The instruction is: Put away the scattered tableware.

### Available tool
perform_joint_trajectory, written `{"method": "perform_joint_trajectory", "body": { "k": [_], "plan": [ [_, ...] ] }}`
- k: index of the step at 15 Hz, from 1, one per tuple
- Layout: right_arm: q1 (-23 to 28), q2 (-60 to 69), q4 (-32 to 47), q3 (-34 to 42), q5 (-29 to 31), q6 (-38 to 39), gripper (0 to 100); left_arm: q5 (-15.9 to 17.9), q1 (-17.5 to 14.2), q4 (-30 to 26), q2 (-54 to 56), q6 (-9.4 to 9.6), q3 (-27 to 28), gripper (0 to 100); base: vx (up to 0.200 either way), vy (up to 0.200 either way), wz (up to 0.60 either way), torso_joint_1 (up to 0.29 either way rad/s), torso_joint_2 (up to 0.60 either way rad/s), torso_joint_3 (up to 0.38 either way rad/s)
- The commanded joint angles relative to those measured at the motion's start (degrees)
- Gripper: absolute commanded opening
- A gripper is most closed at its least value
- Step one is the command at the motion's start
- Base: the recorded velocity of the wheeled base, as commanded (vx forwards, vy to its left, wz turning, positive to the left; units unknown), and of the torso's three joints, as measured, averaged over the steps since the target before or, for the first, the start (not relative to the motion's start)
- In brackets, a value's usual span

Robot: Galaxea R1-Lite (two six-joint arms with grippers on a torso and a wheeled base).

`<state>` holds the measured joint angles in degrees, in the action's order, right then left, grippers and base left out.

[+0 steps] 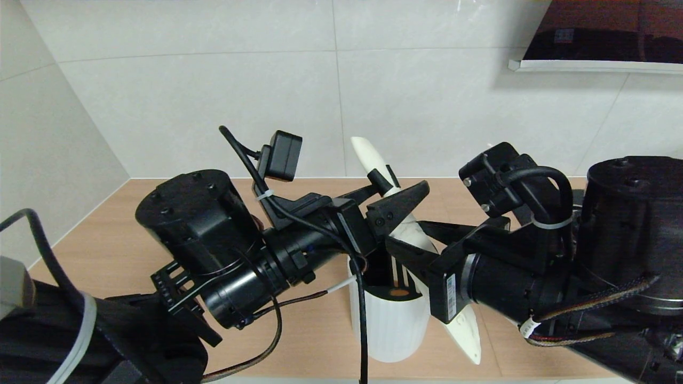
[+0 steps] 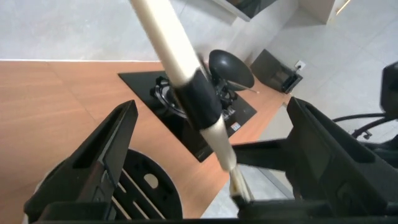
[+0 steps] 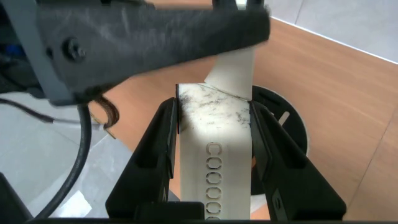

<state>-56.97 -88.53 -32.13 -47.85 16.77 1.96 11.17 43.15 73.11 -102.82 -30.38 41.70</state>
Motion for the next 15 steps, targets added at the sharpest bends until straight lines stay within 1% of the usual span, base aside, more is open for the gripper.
{"method": "perform_joint_trajectory", "body": {
  "k": [1, 2, 3, 12, 13, 15],
  "plan": [
    [-0.1, 0.1, 0.0, 0.0, 0.0, 0.0, 0, 0.0, 0.0, 0.0, 0.4, -0.03, 0.0, 100, 0.0, 0.0, 0.0, 0.0, 0.0, 0.0],
    [0.0, 0.1, 0.0, 0.0, 0.0, 0.1, 0, 0.0, 0.0, 0.0, 0.2, -0.03, 0.0, 100, 0.0, 0.0, 0.0, 0.0, 0.0, 0.0],
    [-0.1, 0.1, 0.0, 0.1, 0.0, 0.1, 0, 0.0, 0.0, 0.0, -0.1, -0.03, 0.0, 0, 0.0, 0.0, 0.0, 0.0, 0.0, 0.0],
    [-0.4, 0.3, -0.1, 0.3, 0.1, 0.1, 0, 0.0, 0.0, 0.0, 0.2, -0.03, 0.0, 0, 0.0, 0.0, 0.0, 0.0, 0.0, 0.0],
    [-0.4, 0.2, -0.1, 0.3, 0.1, 0.1, 100, -0.2, 0.0, 0.0, 0.4, -0.03, 0.0, 0, 0.0, 0.0, 0.0, 0.0, 0.0, 0.0],
    [-0.4, 0.2, -0.1, 0.3, 0.0, 0.2, 100, -0.4, 0.0, 0.0, 1.3, -0.03, 0.0, 0, 0.0, 0.0, 0.0, 0.0, 0.0, 0.0]
  ]
}}
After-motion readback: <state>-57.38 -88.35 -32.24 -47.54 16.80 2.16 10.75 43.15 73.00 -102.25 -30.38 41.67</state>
